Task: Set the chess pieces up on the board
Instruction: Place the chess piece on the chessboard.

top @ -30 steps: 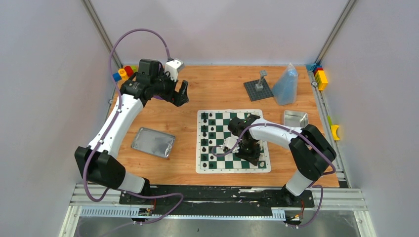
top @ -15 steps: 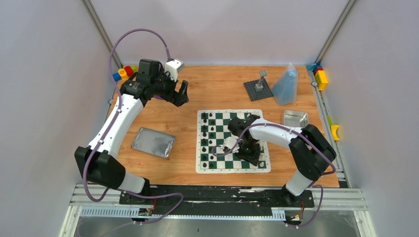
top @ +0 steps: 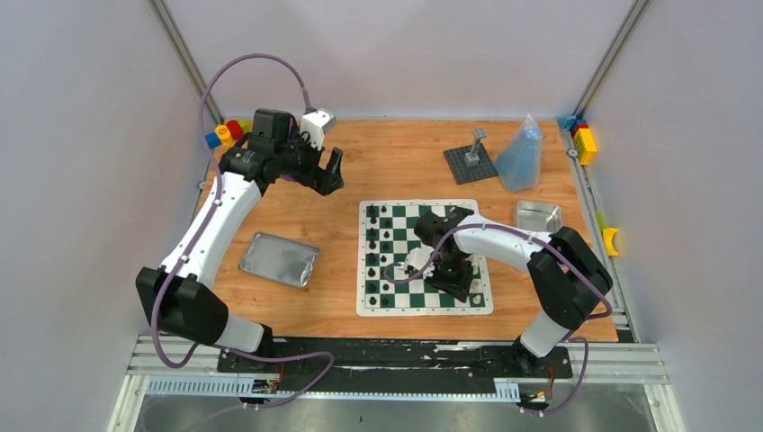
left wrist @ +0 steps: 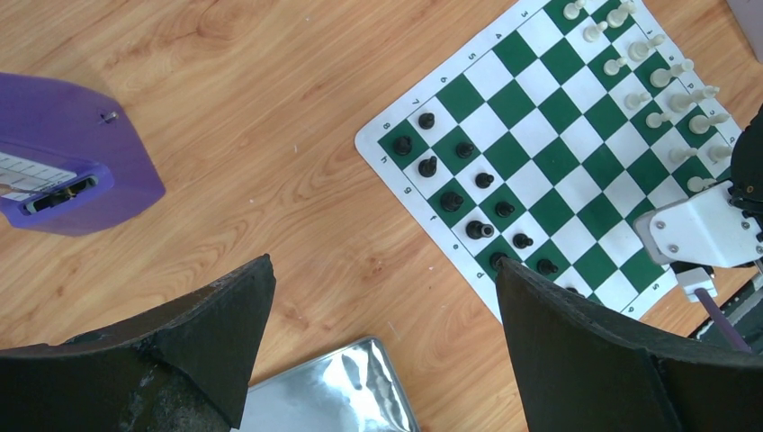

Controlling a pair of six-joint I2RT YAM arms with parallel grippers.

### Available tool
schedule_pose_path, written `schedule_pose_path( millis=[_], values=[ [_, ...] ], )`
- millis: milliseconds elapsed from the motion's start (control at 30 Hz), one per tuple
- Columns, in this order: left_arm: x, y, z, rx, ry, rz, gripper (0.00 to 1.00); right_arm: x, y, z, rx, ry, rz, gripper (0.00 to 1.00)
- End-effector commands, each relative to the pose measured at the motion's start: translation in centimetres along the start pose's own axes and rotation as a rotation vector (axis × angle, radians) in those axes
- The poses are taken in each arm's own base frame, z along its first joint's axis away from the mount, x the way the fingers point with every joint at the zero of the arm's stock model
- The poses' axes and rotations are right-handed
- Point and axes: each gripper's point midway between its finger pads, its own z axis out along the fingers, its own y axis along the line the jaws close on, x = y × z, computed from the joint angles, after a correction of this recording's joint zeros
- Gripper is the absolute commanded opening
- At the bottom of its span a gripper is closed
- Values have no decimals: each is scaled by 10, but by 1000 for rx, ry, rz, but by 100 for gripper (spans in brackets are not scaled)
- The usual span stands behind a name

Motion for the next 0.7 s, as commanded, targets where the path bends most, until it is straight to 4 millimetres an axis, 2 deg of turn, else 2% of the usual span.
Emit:
schedule_pose_path(
  millis=[0,133,200,300,433,567,667],
  values=[
    [-14,-2,-15,-7,-59,48,100,-19,0,-26,35,-102,-5,23],
    [-17,5,-20,-47,-74,57,100,-38,-5,-63,75,-257,2,27],
    [-19,9,-23,-73,-86,61,100,-45,-13,-86,113,-347,23,32],
    [-20,19,-27,-131,-102,62,100,-51,-34,-125,192,-496,78,39],
    [-24,32,-33,-208,-133,67,100,-50,-71,-180,336,-709,175,44],
    [-26,44,-38,-267,-151,57,100,-37,-102,-237,471,-936,283,66],
    [-25,49,-40,-292,-168,35,100,-22,-120,-270,553,-1065,367,83]
  ],
)
